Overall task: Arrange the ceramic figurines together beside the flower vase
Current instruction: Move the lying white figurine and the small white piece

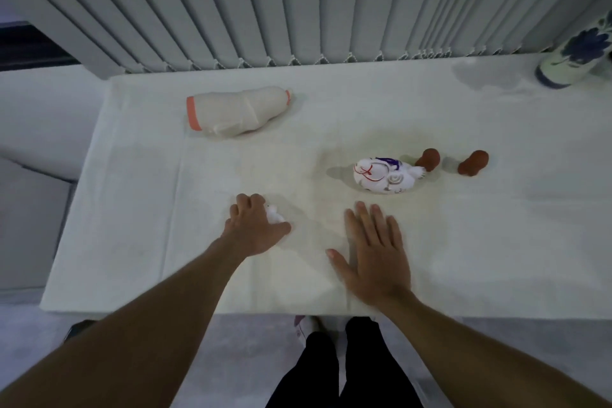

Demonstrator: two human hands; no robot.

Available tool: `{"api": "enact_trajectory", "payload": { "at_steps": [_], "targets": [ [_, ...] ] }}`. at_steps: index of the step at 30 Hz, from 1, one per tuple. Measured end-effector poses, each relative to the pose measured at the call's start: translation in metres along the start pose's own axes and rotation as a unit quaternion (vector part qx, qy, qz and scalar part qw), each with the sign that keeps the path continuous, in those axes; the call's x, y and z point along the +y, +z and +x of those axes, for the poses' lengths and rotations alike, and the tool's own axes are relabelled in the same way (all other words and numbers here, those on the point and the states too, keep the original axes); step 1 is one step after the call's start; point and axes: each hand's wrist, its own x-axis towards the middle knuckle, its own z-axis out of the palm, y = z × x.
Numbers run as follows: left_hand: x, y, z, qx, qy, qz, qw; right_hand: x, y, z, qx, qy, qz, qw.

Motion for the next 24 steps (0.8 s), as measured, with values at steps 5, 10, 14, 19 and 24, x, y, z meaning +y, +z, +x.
{"api": "enact_trajectory", "payload": {
  "at_steps": [5, 10, 14, 19, 24],
  "targets": [
    [-0.019, -0.002, 0.003, -0.025, 0.069, -0.106, 0.992, 0.0, 0.004, 0.001, 0.017, 0.003, 0.006, 1.0],
    [-0.016, -0.009, 0.0, 0.036, 0.111, -0.144, 0.983, 0.0, 0.006, 0.001, 0.03, -0.001, 0.008, 1.0],
    [-0.017, -0.004, -0.001, 0.038, 0.171, -0.091, 0.98, 0.001, 0.006, 0.002, 0.025, -0.001, 0.004, 1.0],
    [-0.019, 0.003, -0.002, 0.043, 0.189, -0.062, 0.979, 0.001, 0.004, 0.001, 0.018, -0.004, 0.001, 1.0],
    [-0.016, 0.0, -0.002, 0.009, 0.15, -0.079, 0.986, 0.0, 0.0, 0.001, -0.002, -0.01, 0.0, 1.0]
  ]
}}
